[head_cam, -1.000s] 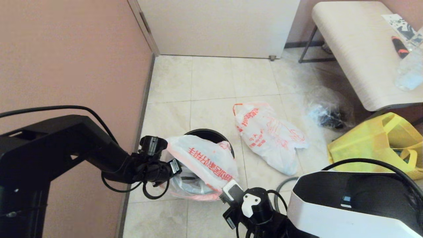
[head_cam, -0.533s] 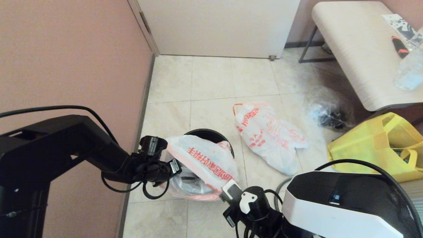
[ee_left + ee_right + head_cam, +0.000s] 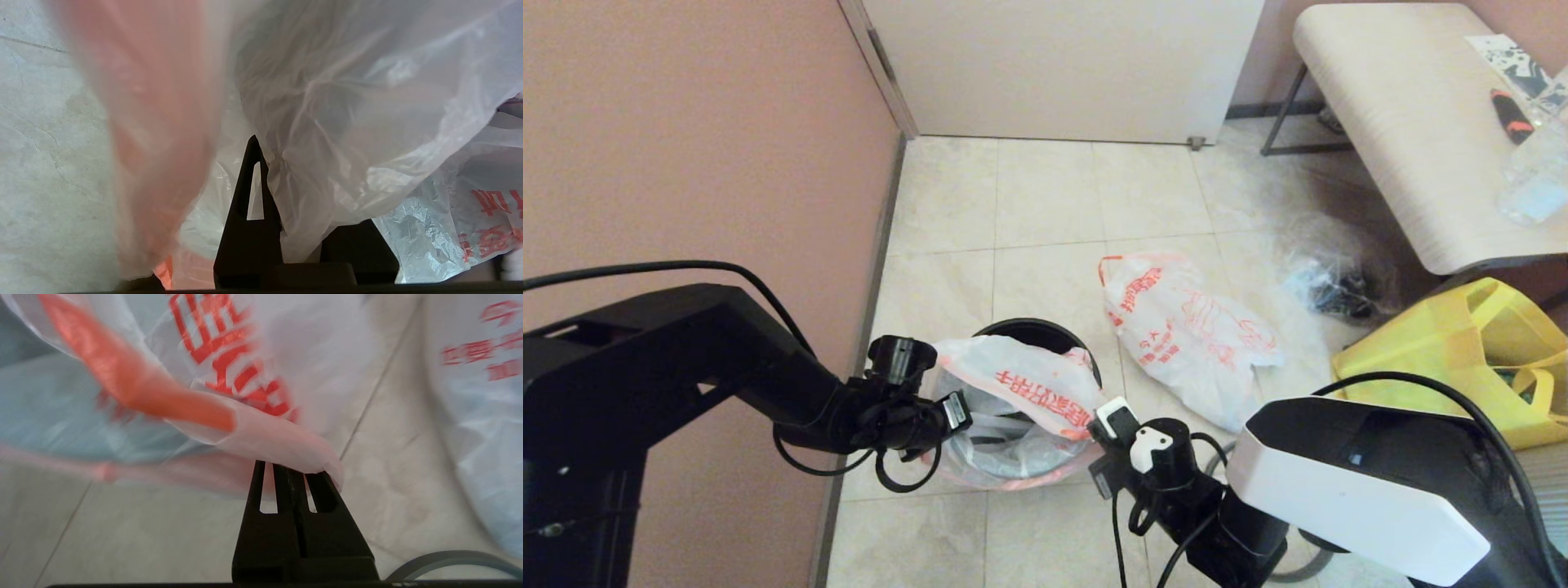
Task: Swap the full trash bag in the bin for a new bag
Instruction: Put the new garbage bag on the trash can
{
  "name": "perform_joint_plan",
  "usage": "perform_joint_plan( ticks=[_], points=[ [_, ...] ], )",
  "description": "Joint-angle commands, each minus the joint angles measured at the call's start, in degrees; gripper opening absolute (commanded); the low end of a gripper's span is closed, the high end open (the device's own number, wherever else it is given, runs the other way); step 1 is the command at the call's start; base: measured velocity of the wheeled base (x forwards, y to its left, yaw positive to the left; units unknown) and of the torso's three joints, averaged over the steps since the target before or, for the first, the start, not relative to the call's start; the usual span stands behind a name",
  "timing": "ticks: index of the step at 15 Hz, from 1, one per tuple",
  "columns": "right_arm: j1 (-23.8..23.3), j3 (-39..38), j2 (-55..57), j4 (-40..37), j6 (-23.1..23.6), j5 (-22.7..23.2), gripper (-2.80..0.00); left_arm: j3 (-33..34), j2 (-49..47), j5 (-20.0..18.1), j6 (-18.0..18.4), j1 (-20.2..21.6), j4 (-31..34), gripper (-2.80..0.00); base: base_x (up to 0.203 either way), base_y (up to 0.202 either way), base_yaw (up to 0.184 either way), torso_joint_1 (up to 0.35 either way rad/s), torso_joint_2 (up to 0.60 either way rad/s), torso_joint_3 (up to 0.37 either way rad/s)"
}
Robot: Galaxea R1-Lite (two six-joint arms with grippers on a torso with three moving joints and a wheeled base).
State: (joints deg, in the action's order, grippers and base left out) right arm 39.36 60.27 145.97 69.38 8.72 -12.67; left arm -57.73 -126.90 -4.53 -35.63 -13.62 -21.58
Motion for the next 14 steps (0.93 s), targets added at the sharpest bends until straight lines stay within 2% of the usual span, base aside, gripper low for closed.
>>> perform_joint_plan(
  ticks=[1,6,11,14],
  points=[
    [-1.5,1.7,-0.5,0.4,0.2,-0.3,-2.8,0.1,0.0,0.0,-0.2,0.0,-0.1,-2.8,0.0,0.0,0.0,0.0,0.0,0.0],
    [-3.3,9.6,0.2,-0.6,0.4,-1.6,-2.8,0.5,0.1,0.0,-0.1,-0.2,-0.1,-2.8,0.0,0.0,0.0,0.0,0.0,0.0],
    [-3.9,17.1,0.4,-6.7,0.4,-1.7,-2.8,0.8,0.2,-0.2,0.2,-0.4,0.0,-2.8,0.0,0.0,0.0,0.0,0.0,0.0],
    [-4.6,22.5,1.3,-10.7,0.4,-1.7,-2.8,2.0,1.0,-2.3,1.0,-0.6,-0.1,-2.8,0.0,0.0,0.0,0.0,0.0,0.0]
  ],
)
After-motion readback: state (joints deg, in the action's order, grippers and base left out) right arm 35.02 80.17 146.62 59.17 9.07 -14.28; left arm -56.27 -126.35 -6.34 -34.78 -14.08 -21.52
